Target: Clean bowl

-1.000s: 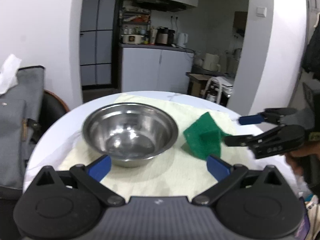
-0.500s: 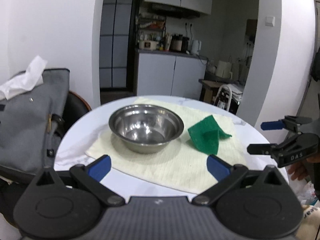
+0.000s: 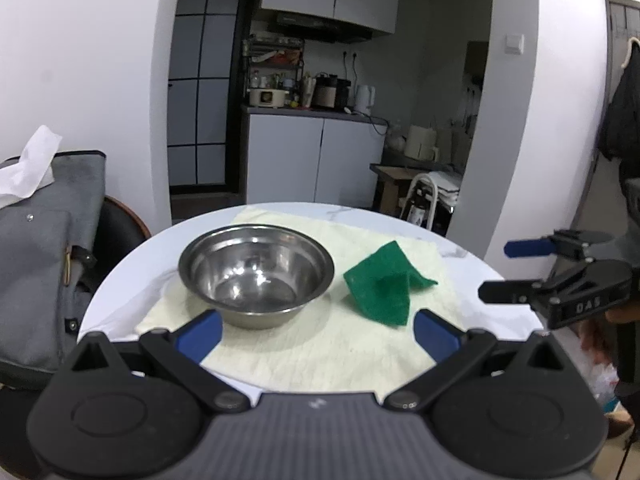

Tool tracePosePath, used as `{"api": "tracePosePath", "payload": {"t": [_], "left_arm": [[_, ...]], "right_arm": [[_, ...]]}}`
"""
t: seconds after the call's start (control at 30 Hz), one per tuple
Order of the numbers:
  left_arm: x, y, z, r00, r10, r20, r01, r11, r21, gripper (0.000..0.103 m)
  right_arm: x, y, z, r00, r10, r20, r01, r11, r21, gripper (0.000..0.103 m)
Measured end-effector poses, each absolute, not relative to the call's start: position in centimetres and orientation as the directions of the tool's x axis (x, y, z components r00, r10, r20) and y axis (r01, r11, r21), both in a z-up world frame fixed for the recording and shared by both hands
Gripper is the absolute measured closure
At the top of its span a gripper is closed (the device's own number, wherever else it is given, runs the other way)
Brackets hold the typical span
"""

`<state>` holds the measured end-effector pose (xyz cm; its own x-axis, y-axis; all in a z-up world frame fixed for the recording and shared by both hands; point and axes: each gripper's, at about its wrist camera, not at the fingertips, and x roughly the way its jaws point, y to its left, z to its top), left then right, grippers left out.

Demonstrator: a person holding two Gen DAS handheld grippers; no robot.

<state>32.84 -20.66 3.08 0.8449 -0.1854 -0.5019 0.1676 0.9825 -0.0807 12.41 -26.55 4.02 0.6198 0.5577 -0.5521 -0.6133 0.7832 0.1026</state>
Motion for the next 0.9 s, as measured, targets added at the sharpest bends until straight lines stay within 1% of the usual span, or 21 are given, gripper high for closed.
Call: {"api": "tracePosePath", "payload": {"t": [0.13,0.23,0.3,0.37,0.4,0.43,0.53,0.63,0.7,0.77,0.9], "left_arm": [[33.2,-21.0,2.1,0.852,-0.183,-0.49,0.183,0.982,-0.049,0.0],[33.0,-20.6,0.4,0.88,-0.156,-0.448,0.154,0.987,-0.041,0.0],[32.5,-20.3,-0.3,0.905,-0.112,-0.41,0.107,0.994,-0.036,0.0],[32.5,-20.2,-0.5,0.905,-0.109,-0.412,0.107,0.994,-0.029,0.0],[32.5,-20.2,-0.4,0.909,-0.1,-0.405,0.103,0.995,-0.015,0.0],[32.5,-20.3,-0.4,0.912,-0.092,-0.399,0.099,0.995,-0.002,0.0],[32.8,-20.4,-0.3,0.914,-0.098,-0.393,0.103,0.995,-0.008,0.0],[33.4,-20.8,-1.0,0.894,-0.116,-0.432,0.129,0.992,0.0,0.0],[34.0,-21.0,-1.5,0.877,-0.092,-0.472,0.114,0.993,0.019,0.0],[34.1,-21.2,-1.7,0.868,-0.08,-0.49,0.097,0.995,0.009,0.0],[33.3,-21.8,-1.2,0.874,-0.104,-0.474,0.106,0.994,-0.023,0.0]], "right_arm": [[12.5,-26.1,3.5,0.63,0.554,-0.544,-0.62,0.781,0.077,0.0],[12.5,-26.3,2.7,0.635,0.557,-0.535,-0.61,0.787,0.096,0.0],[12.7,-26.5,1.6,0.645,0.558,-0.522,-0.586,0.8,0.131,0.0],[13.2,-26.9,0.7,0.636,0.562,-0.528,-0.544,0.812,0.21,0.0],[13.4,-26.9,0.5,0.627,0.562,-0.539,-0.534,0.814,0.228,0.0],[13.6,-26.9,0.2,0.616,0.561,-0.553,-0.533,0.814,0.232,0.0],[13.4,-26.7,0.1,0.613,0.573,-0.544,-0.574,0.796,0.192,0.0],[13.3,-26.5,-0.2,0.591,0.569,-0.572,-0.586,0.79,0.18,0.0],[13.2,-26.5,-0.3,0.584,0.579,-0.569,-0.593,0.783,0.187,0.0],[13.1,-26.5,-0.3,0.577,0.588,-0.566,-0.6,0.776,0.194,0.0],[12.6,-26.0,-0.4,0.587,0.569,-0.576,-0.593,0.786,0.173,0.0]]}}
